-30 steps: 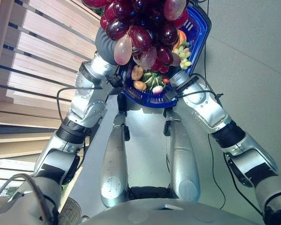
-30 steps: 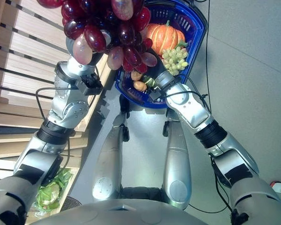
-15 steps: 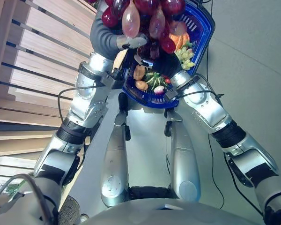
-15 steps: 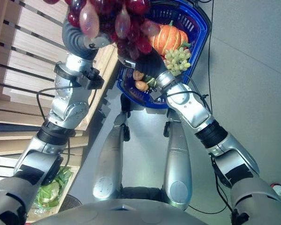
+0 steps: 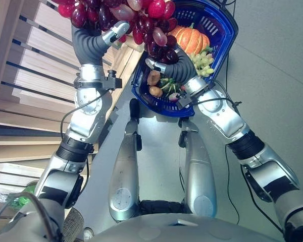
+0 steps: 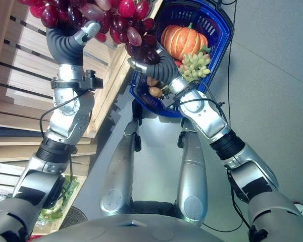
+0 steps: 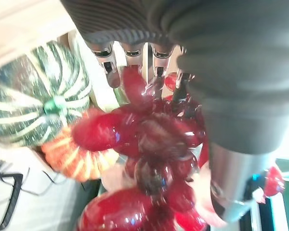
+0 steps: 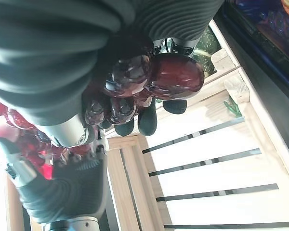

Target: Pick up fruits and vegetables into the basket

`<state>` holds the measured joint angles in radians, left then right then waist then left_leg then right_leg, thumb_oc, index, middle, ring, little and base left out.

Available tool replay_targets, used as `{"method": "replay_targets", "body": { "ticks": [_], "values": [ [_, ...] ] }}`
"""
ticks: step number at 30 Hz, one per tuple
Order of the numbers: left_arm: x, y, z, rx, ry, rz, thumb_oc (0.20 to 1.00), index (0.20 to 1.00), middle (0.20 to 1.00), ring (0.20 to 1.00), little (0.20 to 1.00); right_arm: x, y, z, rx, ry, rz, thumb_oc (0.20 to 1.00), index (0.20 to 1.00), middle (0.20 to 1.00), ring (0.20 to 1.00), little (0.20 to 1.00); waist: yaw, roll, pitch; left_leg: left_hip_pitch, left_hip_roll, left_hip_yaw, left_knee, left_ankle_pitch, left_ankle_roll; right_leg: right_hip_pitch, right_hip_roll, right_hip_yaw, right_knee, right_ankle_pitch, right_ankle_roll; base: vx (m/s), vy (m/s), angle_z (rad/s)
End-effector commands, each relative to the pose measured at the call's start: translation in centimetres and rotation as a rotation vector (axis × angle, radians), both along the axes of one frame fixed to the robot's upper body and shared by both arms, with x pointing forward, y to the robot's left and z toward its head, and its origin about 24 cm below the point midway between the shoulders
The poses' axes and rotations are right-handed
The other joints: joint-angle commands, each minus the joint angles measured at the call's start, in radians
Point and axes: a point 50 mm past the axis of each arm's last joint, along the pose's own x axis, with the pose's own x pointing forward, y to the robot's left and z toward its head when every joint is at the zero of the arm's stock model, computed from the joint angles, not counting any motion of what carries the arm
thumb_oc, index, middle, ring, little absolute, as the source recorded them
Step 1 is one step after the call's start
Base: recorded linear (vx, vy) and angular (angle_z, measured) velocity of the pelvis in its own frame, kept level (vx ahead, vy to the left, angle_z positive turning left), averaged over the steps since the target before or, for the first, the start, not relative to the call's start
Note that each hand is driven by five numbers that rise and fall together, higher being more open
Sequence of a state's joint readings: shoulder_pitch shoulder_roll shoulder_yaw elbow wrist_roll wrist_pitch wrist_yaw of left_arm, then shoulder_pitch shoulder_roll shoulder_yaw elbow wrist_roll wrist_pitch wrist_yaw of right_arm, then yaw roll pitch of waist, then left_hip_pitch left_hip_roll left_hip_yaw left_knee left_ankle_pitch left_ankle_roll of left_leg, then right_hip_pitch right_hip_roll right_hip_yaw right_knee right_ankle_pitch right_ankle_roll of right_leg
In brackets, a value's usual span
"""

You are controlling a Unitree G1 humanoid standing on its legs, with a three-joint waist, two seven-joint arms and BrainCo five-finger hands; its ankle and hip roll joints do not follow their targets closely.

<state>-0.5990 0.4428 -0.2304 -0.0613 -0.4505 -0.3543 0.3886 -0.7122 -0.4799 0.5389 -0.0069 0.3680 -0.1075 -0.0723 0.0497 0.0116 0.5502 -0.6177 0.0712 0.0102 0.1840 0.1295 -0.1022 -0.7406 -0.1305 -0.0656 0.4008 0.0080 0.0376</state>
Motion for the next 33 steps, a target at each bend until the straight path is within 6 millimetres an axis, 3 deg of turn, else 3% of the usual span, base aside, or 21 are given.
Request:
{"method": "replay_targets", "body": {
  "ticks": [1, 12, 33],
  "values": [
    [-0.2, 1.1, 1.5, -0.091, -0.070, 0.048, 1.000, 1.000, 1.000, 1.000, 1.000, -2.4, 1.1, 3.8, 0.155, -0.183, 0.101, 0.200, 0.200, 0.200, 0.200, 0.200, -0.021, 0.016, -0.030, -0.005, -0.112, 0.015, 0.050, -0.099, 0.067, 0.120, 0.045, -0.130, -0.069, -0.071, -0.003, 0.00, 0.000, 0.00],
    [2.0, 3.1, -0.9, -0.149, 0.081, 0.150, 1.000, 1.000, 1.000, 1.000, 1.000, -2.1, 0.5, 4.0, 0.183, -0.194, 0.076, 0.200, 0.200, 0.200, 0.200, 0.200, -0.032, 0.022, -0.030, -0.007, -0.105, 0.029, 0.061, -0.099, 0.063, 0.113, 0.046, -0.123, -0.055, -0.076, -0.004, 0.00, 0.000, 0.00],
    [3.5, 4.2, -2.9, -0.133, 0.177, 0.224, 1.000, 1.000, 1.000, 1.000, 1.000, -1.6, -0.5, 4.2, 0.214, -0.215, -0.002, 0.200, 0.200, 0.200, 0.200, 0.200, -0.047, 0.028, -0.030, -0.001, -0.098, 0.042, 0.061, -0.101, 0.061, 0.108, 0.046, -0.112, -0.050, -0.078, -0.002, 0.00, 0.000, 0.00]
  ]
}}
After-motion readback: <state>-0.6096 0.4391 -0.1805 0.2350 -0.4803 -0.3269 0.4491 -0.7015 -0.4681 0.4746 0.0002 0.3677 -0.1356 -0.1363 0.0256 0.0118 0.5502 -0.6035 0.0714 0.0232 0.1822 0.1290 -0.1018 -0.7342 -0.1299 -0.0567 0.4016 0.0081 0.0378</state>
